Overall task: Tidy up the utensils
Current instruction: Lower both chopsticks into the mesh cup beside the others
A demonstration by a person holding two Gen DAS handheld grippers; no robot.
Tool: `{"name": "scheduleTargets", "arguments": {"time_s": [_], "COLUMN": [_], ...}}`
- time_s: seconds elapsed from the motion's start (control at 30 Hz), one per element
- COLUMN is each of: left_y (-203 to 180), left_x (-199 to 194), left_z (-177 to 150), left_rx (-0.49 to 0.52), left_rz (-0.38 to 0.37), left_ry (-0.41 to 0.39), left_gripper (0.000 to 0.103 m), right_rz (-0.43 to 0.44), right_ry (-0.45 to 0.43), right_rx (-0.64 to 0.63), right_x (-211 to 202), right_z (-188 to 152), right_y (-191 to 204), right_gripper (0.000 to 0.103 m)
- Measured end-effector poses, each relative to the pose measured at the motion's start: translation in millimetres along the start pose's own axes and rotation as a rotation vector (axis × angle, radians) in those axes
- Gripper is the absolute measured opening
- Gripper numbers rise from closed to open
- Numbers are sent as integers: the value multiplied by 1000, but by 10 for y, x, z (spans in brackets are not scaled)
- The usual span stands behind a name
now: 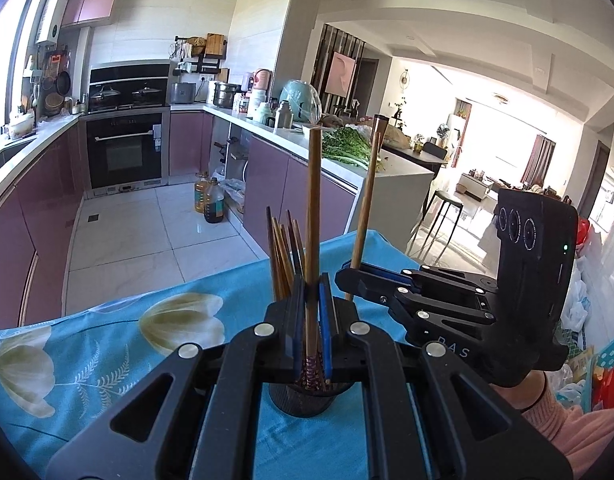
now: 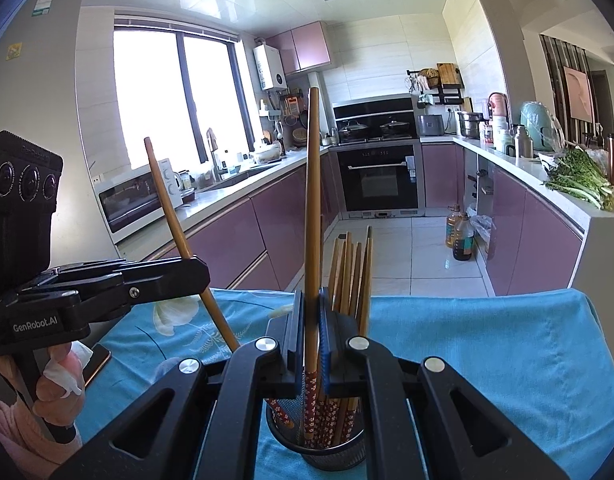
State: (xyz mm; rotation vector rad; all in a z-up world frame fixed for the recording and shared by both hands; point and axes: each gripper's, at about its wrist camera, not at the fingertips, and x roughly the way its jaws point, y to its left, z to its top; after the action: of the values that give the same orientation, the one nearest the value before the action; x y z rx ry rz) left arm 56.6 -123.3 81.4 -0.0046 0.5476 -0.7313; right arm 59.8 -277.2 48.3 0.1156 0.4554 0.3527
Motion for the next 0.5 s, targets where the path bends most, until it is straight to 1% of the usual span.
{"name": "scheduleTargets", "arguments": {"time_s": [0.23,0.5], "left_y": [34,69], "left_x": [133,218], "left_z": [-42,-22], "left_rx": [-9,-5], "left_rz": [1,5], "left_ry": [42,63], "left_gripper": [7,7], "right_rz": [-2,-6], "right_ry": [19,37], "right_rx": [7,18], "right_x": [44,79], "right_z": [-48,-83], "right_y": [-40,-94], "right_gripper": [6,6]}}
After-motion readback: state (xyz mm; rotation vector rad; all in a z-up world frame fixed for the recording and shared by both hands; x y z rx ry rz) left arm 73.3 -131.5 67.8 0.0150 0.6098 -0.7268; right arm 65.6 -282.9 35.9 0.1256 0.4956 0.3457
